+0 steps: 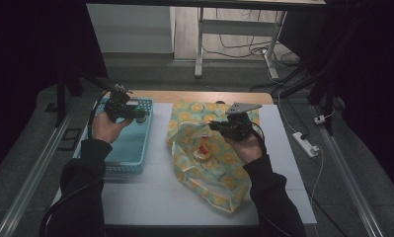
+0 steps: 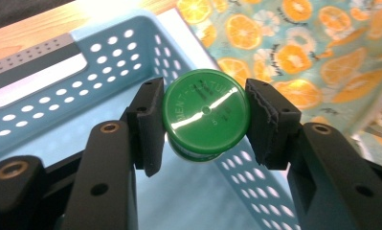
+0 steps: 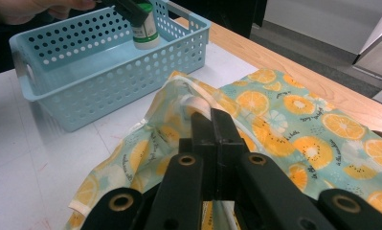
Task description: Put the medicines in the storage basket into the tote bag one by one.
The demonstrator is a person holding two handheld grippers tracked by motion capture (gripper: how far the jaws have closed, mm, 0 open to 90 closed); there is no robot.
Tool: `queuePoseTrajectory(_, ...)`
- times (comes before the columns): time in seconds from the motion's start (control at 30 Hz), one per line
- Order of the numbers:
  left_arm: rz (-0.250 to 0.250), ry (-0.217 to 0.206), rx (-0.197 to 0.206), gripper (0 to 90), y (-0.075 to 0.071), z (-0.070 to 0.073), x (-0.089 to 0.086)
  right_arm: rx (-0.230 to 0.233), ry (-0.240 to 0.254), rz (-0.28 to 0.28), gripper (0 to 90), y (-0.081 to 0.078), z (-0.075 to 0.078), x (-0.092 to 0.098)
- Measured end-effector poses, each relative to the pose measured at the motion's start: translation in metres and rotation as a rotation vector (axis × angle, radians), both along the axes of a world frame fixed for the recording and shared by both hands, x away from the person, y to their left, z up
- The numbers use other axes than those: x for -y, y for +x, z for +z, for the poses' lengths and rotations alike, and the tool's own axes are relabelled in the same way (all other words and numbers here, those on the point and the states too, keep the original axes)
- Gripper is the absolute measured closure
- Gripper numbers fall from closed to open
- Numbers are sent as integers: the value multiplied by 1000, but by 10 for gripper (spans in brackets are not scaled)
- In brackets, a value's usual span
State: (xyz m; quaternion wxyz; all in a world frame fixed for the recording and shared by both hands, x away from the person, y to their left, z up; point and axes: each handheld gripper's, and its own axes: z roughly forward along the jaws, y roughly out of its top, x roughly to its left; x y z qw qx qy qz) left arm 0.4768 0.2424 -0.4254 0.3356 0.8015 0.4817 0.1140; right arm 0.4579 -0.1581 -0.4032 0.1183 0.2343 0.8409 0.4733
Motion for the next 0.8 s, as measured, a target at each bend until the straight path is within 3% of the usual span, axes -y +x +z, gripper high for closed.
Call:
queuePoseTrajectory(0.33, -75, -24, 32, 516, -23, 13, 19, 3, 2, -1, 900, -1, 1, -1)
queuePoseTrajectory(0.8, -200, -45, 45, 516, -44, 17, 58, 3, 2, -1, 900, -1, 1, -1)
